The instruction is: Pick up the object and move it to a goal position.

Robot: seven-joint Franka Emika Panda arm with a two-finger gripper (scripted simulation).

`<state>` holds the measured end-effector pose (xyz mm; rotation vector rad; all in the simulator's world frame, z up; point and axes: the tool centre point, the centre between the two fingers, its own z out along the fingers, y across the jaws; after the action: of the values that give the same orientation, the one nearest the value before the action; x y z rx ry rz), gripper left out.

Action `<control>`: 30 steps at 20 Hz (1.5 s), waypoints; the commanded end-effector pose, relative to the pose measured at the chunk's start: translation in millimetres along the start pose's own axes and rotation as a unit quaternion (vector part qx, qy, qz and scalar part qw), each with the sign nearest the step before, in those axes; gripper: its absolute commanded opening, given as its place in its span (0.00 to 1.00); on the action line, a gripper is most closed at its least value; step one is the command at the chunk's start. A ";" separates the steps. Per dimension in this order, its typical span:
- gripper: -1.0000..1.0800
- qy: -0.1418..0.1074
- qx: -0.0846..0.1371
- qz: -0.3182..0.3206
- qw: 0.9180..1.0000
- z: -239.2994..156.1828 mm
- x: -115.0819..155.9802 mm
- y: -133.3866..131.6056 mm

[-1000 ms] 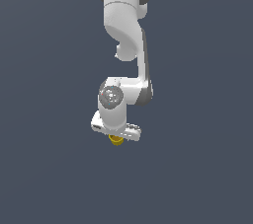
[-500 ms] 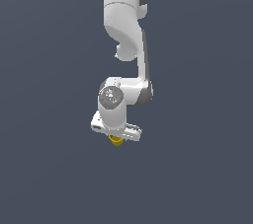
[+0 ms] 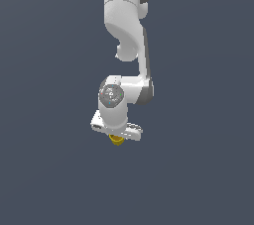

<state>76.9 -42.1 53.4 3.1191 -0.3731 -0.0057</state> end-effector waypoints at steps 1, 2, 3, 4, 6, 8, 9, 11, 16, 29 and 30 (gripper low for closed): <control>0.00 0.001 0.000 0.000 1.000 -9.9 -0.6 -0.5; 0.00 0.001 0.000 0.000 1.000 -14.6 -1.4 -0.6; 0.00 0.001 0.000 0.000 1.000 -19.9 -2.3 -0.8; 0.00 0.001 0.000 0.000 1.000 -25.8 -3.3 -1.0; 0.00 0.001 0.000 0.000 1.000 -39.5 -5.6 -1.4; 0.00 0.001 0.000 0.000 1.000 -55.9 -8.3 -1.9; 0.00 0.001 0.000 0.000 1.000 -65.2 -9.9 -2.2; 0.00 0.001 0.000 0.000 1.000 -85.5 -13.2 -2.8; 0.00 0.001 0.000 0.000 1.000 -143.9 -22.6 -4.3; 0.00 0.002 0.000 0.000 1.000 -297.4 -45.2 -8.9; 0.00 0.002 0.000 0.000 1.000 -308.7 -46.6 -9.3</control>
<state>37.4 -23.2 344.1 3.1192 -0.3738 -0.0014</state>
